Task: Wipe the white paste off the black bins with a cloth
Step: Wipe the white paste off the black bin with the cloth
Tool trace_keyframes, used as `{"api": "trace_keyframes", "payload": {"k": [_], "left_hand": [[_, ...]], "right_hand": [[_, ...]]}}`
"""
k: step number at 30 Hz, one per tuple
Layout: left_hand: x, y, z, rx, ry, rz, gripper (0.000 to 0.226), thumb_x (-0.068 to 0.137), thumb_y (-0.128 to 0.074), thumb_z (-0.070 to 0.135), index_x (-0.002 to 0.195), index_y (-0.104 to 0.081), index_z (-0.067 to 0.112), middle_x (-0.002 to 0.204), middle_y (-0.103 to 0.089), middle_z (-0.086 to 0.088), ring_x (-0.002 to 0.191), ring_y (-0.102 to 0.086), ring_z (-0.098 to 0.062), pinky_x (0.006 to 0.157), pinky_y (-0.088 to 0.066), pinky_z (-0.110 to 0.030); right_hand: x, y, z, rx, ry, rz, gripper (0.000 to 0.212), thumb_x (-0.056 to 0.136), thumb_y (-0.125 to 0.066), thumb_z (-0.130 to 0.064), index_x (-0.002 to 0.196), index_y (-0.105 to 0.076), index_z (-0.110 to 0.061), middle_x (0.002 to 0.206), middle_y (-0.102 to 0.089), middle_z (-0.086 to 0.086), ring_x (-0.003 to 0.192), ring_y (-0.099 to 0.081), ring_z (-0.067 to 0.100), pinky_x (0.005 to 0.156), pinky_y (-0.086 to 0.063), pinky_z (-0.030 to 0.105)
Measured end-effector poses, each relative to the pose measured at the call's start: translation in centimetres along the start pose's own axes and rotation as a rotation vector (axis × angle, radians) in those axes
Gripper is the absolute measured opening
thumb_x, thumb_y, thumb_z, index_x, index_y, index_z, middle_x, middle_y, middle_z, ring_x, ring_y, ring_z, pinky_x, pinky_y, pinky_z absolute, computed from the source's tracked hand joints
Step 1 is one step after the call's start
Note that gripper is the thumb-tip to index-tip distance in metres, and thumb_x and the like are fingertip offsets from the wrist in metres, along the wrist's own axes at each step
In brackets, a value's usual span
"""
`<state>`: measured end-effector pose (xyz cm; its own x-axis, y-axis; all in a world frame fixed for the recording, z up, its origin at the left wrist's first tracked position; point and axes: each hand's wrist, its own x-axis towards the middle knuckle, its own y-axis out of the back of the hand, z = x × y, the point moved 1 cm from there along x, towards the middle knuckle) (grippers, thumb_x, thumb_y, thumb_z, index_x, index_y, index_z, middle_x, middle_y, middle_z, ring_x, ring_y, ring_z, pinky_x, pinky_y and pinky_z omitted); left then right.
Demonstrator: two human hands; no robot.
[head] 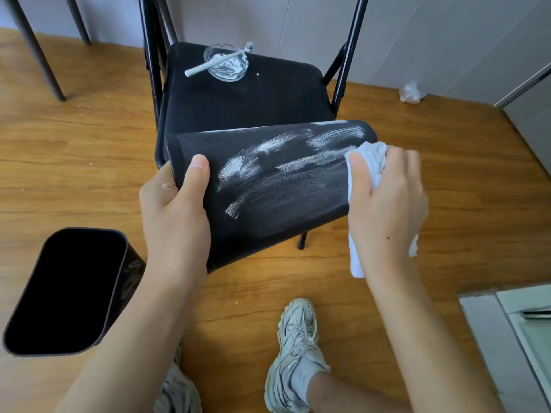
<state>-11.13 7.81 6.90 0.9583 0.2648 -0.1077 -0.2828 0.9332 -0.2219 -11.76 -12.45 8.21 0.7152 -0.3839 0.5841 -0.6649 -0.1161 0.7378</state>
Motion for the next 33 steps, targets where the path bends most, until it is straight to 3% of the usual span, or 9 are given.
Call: {"api": "trace_keyframes", "payload": {"k": [4,8,11,13,17,22,26,33], "left_hand": [[-0.1,-0.4,0.1,-0.048,0.031,-0.011,0.026,0.099,-0.052,0.027,0.083,-0.072,0.030,0.086,-0.071,0.010,0.090,-0.067,-0.014,0.091,-0.055,-0.046],[-0.2,-0.3,0.3,-0.065,0.023,-0.048,0.028,0.101,-0.050,0.021,0.079,-0.067,0.022,0.076,-0.067,0.007,0.077,-0.063,-0.012,0.071,-0.053,-0.030],[0.0,0.3,0.3,-0.083,0.042,-0.101,0.023,0.101,-0.050,0.020,0.090,-0.066,0.008,0.086,-0.067,-0.008,0.083,-0.066,-0.027,0.076,-0.055,-0.041],[0.2,0.4,0.2,-0.087,0.051,-0.105,0.023,0.099,-0.051,0.022,0.094,-0.069,0.007,0.093,-0.069,-0.012,0.093,-0.068,-0.036,0.085,-0.054,-0.050],[0.1,-0.1,0.3,-0.102,0.069,-0.075,0.023,0.101,-0.050,0.020,0.092,-0.071,0.019,0.092,-0.074,-0.003,0.095,-0.070,-0.026,0.088,-0.056,-0.047],[0.3,0.5,0.3,-0.033,0.019,-0.098,0.025,0.101,-0.050,0.019,0.085,-0.069,0.023,0.081,-0.070,0.009,0.084,-0.065,-0.013,0.078,-0.053,-0.036],[0.3,0.4,0.2,-0.032,0.004,-0.106,0.021,0.098,-0.050,0.023,0.089,-0.069,0.024,0.087,-0.070,0.006,0.090,-0.065,-0.016,0.084,-0.053,-0.041],[0.5,-0.1,1.0,0.017,-0.053,-0.090,0.026,0.101,-0.048,0.014,0.079,-0.063,0.017,0.070,-0.064,0.014,0.073,-0.058,-0.004,0.066,-0.048,-0.021]], "right_hand": [[-2.6,0.7,-4.7,0.104,0.181,-0.084,0.038,0.096,-0.042,-0.042,0.094,-0.056,-0.007,0.088,-0.046,-0.001,0.073,-0.042,0.012,0.051,-0.023,0.010],[-6.1,1.5,-8.7,0.240,0.425,-0.303,0.034,0.096,-0.040,-0.038,0.101,-0.056,-0.008,0.092,-0.050,0.004,0.076,-0.047,0.016,0.050,-0.042,0.026],[-7.0,1.9,-9.3,0.279,0.515,-0.358,0.031,0.095,-0.043,-0.034,0.102,-0.058,-0.007,0.091,-0.052,0.005,0.075,-0.049,0.017,0.048,-0.044,0.029],[-6.1,1.8,-8.7,0.253,0.505,-0.318,0.029,0.095,-0.048,-0.034,0.100,-0.060,-0.007,0.089,-0.053,0.004,0.074,-0.050,0.017,0.048,-0.044,0.029],[-4.0,1.7,-7.5,0.195,0.404,-0.246,0.029,0.093,-0.050,-0.035,0.100,-0.062,-0.009,0.090,-0.056,0.002,0.075,-0.052,0.014,0.052,-0.040,0.020],[-6.2,2.1,-7.8,0.166,0.483,-0.327,0.028,0.092,-0.049,-0.035,0.100,-0.060,-0.011,0.090,-0.056,0.000,0.075,-0.051,0.012,0.052,-0.041,0.018],[-5.5,2.1,-8.5,0.164,0.490,-0.306,0.027,0.092,-0.052,-0.036,0.099,-0.061,-0.011,0.089,-0.056,0.001,0.074,-0.051,0.013,0.051,-0.039,0.018],[-6.8,2.7,-8.9,0.155,0.467,-0.353,0.022,0.089,-0.059,-0.031,0.099,-0.060,-0.012,0.088,-0.053,0.000,0.072,-0.047,0.012,0.048,-0.038,0.021]]}}
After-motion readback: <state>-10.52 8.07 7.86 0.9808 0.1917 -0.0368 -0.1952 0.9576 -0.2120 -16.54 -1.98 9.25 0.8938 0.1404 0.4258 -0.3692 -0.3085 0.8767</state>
